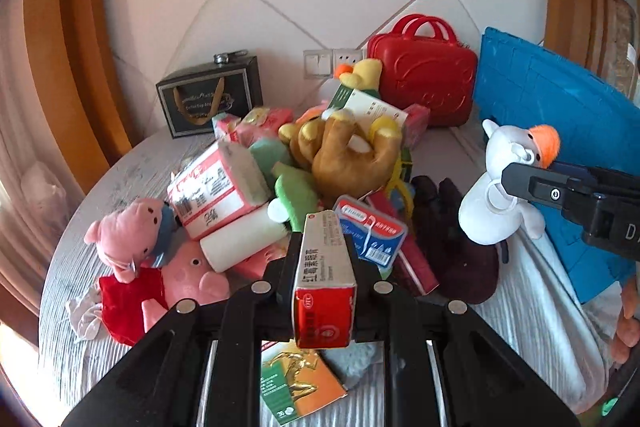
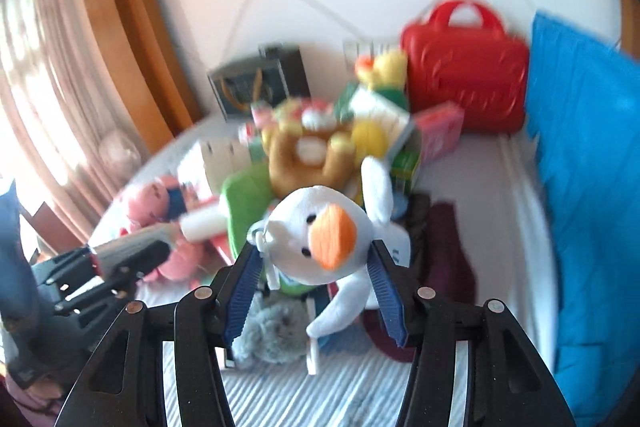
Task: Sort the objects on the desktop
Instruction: 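Grasp the white duck plush with right tool while left tool lifts its box, then carry both held items over the blue crate and open both tools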
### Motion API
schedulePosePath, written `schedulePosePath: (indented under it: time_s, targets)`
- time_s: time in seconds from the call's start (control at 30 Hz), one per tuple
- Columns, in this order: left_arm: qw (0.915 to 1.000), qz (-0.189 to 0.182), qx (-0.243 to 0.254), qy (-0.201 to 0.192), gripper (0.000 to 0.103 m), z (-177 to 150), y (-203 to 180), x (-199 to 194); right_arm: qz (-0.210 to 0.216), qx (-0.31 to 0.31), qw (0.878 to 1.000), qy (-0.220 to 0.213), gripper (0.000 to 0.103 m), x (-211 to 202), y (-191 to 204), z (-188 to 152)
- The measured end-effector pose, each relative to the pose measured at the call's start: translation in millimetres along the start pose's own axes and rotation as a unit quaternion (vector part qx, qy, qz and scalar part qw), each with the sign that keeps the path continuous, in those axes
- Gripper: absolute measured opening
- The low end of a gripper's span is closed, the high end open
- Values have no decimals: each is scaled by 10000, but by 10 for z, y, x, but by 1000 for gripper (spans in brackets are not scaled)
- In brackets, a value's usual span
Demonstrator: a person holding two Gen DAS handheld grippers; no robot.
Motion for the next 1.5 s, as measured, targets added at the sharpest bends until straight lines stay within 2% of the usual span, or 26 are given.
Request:
schedulePosePath:
  time_s: [0.17, 0.33, 0.53, 0.7, 0.83, 0.87, 0.9, 0.93, 1.03, 1.1, 1.37, 1.4, 1.43, 1.47, 1.5]
  targets:
    - [9984, -309, 302, -362, 17, 206, -478, -216, -276, -101, 9976, -625, 52, -585, -129, 255]
    - [9945, -657, 543, -612, 17, 376, -1044, -342, -669, -82, 9893, -1295, 51, -1258, -431, 408]
    - [9847, -1194, 825, -961, 17, 619, -1915, -540, -1312, 33, 9721, -1944, 51, -2059, -1000, 482]
    - [9739, -1610, 1013, -1239, 17, 772, -2679, -743, -1890, 203, 9565, -2212, 51, -2627, -1565, 402]
    - [9669, -1892, 1173, -1249, 17, 796, -3307, -854, -2332, 352, 9455, -2246, 51, -2972, -2038, 275]
    - [9654, -1977, 1205, -1196, 17, 784, -3470, -870, -2418, 380, 9440, -2214, 45, -3014, -2144, 247]
    - [9647, -2036, 1227, -1136, 17, 769, -3600, -877, -2493, 409, 9426, -2182, 32, -3058, -2252, 208]
    - [9642, -2077, 1256, -1067, 17, 750, -3726, -881, -2588, 465, 9412, -2120, 31, -3107, -2389, 155]
    - [9629, -2170, 1395, -790, 17, 653, -4106, -857, -2835, 599, 9383, -1887, 31, -3158, -2717, 1]
    - [9613, -2183, 1515, -726, 17, 584, -4276, -853, -2851, 778, 9391, -1753, 31, -3143, -2909, -122]
    - [9595, -2107, 1785, -558, 18, 385, -4659, -847, -2923, 1165, 9360, -1579, 31, -3316, -3248, -619]
    - [9596, -2094, 1811, -513, 19, 367, -4679, -840, -2958, 1167, 9352, -1559, 33, -3338, -3248, -652]
    - [9600, -2068, 1826, -479, 27, 351, -4694, -835, -2988, 1180, 9341, -1557, 34, -3358, -3252, -684]
    - [9607, -2039, 1824, -475, 42, 346, -4700, -832, -3009, 1208, 9331, -1553, 40, -3377, -3245, -707]
    - [9613, -2021, 1806, -498, 51, 340, -4698, -830, -3031, 1239, 9322, -1544, 53, -3398, -3249, -732]
Point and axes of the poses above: each gripper's, at about its wrist camera, not at the fingertips, and x roughly the way its jaws point, y to its left, z to its top, the point moved 6 cm from there along x, roughly the way its jaws point, and after that the axes turned 11 degrees about -x, right-handed, at the moved point
